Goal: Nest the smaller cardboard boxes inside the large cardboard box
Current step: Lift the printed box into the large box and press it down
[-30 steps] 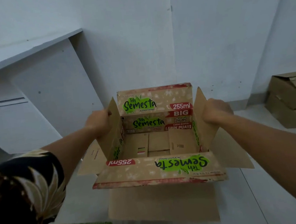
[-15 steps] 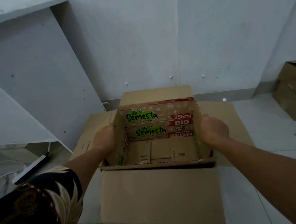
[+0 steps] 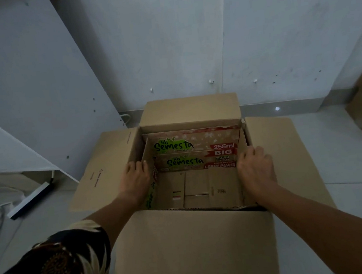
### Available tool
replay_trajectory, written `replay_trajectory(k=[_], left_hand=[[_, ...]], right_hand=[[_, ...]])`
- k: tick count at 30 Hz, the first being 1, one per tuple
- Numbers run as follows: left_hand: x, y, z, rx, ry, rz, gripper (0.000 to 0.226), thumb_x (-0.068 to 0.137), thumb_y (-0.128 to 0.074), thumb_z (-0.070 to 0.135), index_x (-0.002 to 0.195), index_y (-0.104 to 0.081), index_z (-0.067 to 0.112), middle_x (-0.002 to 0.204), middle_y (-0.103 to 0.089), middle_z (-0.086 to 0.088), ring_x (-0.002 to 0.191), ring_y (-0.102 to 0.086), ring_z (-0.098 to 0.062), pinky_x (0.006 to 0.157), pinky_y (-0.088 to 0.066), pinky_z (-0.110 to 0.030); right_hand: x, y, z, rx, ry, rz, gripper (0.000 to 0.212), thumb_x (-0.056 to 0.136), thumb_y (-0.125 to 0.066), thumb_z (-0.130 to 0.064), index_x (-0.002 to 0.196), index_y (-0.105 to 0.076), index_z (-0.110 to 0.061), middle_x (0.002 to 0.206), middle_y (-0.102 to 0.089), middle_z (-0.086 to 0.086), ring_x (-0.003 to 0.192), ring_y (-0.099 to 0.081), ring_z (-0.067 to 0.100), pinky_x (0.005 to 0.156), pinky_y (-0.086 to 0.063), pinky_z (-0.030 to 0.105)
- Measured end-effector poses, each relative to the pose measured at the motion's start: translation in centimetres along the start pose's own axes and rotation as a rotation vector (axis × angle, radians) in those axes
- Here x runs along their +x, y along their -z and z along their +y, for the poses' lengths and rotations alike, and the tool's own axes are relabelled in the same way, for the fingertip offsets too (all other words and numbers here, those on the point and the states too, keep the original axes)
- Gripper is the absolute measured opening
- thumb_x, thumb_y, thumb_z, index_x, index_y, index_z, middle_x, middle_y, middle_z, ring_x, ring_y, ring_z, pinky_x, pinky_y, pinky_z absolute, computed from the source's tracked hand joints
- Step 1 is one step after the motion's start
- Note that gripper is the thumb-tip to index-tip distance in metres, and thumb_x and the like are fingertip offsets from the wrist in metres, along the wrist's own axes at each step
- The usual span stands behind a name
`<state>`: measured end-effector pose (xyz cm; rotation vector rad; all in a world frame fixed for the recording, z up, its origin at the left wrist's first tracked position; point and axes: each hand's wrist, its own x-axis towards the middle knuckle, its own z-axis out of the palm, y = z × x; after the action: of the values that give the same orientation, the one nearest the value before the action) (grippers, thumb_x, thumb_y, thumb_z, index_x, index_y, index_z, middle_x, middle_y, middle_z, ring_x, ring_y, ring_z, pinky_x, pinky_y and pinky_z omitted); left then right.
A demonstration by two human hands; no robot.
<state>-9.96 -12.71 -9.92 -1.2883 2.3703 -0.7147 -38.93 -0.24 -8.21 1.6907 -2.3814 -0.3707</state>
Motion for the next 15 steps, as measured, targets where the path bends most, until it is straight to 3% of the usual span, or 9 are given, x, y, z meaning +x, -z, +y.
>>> replay_trajectory(k=[3,5,7,9,12,13,15], left_hand=[[0.1,0.2,-0.1,-0.017,0.035,-0.035,0.057,0.097,-0.033,0.019,0.148,-0.019,-0.003,0.136,-0.044,-0.022,0.118,-0.042,-0.035,0.101,-0.033,-0.042],[0.0,0.5,-0.6,0.014,0.037,-0.119,0.053,0.098,-0.036,0.022,0.146,-0.03,0.0,0.154,-0.017,-0.027,0.135,-0.026,-0.039,0.11,-0.023,-0.049],[-0.3,0.5,-1.3,0.04,0.043,-0.197,0.053,0.099,-0.036,0.025,0.146,-0.034,0.001,0.158,0.008,-0.028,0.145,-0.006,-0.041,0.115,-0.012,-0.053],[-0.3,0.9,-1.7,0.027,0.044,-0.253,0.053,0.099,-0.038,0.029,0.146,-0.038,0.005,0.157,0.016,-0.028,0.146,0.004,-0.043,0.116,-0.005,-0.055],[0.2,2.5,-0.8,-0.178,-0.055,-0.307,0.058,0.095,-0.038,0.055,0.133,-0.056,0.016,0.16,0.006,-0.022,0.147,0.002,-0.041,0.116,-0.003,-0.058],[0.2,3.1,-0.2,-0.305,-0.113,-0.38,0.069,0.091,-0.033,0.067,0.137,-0.053,0.019,0.161,-0.003,-0.018,0.147,-0.005,-0.039,0.115,-0.007,-0.058],[-0.2,3.9,1.1,-0.422,-0.262,-0.571,0.088,0.081,-0.026,0.082,0.147,-0.037,0.027,0.16,-0.02,-0.011,0.144,-0.02,-0.035,0.111,-0.016,-0.058]], right_hand=[[0.0,-0.6,-0.3,-0.08,0.052,-0.004,0.024,0.085,-0.053,-0.018,0.107,-0.056,-0.01,0.097,-0.048,0.011,0.083,-0.035,0.025,0.072,-0.035,0.035],[0.2,-0.9,-0.4,-0.146,0.054,-0.011,0.033,0.085,-0.05,-0.02,0.115,-0.056,-0.007,0.105,-0.043,0.013,0.09,-0.034,0.028,0.08,-0.034,0.04],[0.2,-1.1,-0.6,-0.204,0.049,-0.023,0.045,0.086,-0.042,-0.021,0.126,-0.053,-0.005,0.118,-0.039,0.019,0.103,-0.034,0.035,0.091,-0.032,0.048],[0.1,-1.0,-0.8,-0.2,0.1,-0.056,0.05,0.09,-0.036,-0.023,0.134,-0.049,-0.005,0.14,-0.033,0.027,0.124,-0.029,0.044,0.105,-0.022,0.058],[0.3,-0.9,-2.0,0.009,0.327,-0.105,0.047,0.095,-0.034,-0.035,0.128,-0.056,-0.009,0.15,-0.031,0.023,0.137,-0.023,0.041,0.113,-0.009,0.062],[0.4,-0.8,-2.7,0.132,0.371,-0.195,0.053,0.094,-0.037,-0.049,0.127,-0.058,-0.013,0.148,-0.035,0.019,0.136,-0.027,0.038,0.112,-0.009,0.061],[0.6,-0.2,-3.8,0.324,0.368,-0.572,0.078,0.085,-0.034,-0.075,0.138,-0.05,-0.02,0.149,-0.037,0.012,0.136,-0.031,0.034,0.109,-0.018,0.058]])
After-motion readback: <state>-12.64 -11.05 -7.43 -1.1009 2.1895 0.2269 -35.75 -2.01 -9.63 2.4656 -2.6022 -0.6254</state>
